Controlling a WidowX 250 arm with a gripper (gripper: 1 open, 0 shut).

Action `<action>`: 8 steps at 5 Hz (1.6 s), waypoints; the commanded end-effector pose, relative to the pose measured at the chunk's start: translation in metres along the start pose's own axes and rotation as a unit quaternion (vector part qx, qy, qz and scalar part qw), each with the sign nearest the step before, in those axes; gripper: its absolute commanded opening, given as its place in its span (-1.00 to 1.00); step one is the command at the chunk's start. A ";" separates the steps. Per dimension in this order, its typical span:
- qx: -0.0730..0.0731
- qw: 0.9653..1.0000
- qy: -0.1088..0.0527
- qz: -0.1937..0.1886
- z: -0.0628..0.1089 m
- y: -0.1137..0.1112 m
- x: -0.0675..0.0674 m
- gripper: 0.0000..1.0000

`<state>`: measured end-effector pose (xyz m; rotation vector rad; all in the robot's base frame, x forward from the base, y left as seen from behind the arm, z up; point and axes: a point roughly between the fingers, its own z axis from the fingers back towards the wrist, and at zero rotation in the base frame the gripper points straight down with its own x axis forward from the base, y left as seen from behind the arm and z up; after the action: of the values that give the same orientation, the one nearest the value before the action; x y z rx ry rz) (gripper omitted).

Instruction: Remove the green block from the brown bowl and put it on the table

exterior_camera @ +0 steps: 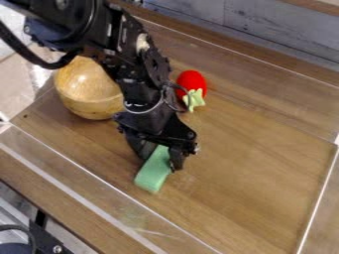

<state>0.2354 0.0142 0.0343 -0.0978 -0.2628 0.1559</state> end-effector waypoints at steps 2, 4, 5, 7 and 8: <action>-0.003 1.000 -0.017 0.001 0.001 0.002 0.015 1.00; -0.003 1.000 -0.013 0.005 -0.005 0.004 0.018 1.00; -0.004 1.000 -0.018 0.004 0.009 0.001 0.023 1.00; -0.018 0.999 -0.048 0.011 0.066 -0.009 0.044 1.00; -0.027 0.998 -0.052 0.013 0.092 -0.018 0.050 1.00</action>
<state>0.2544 0.0119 0.1247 -0.1495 -0.3243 0.1838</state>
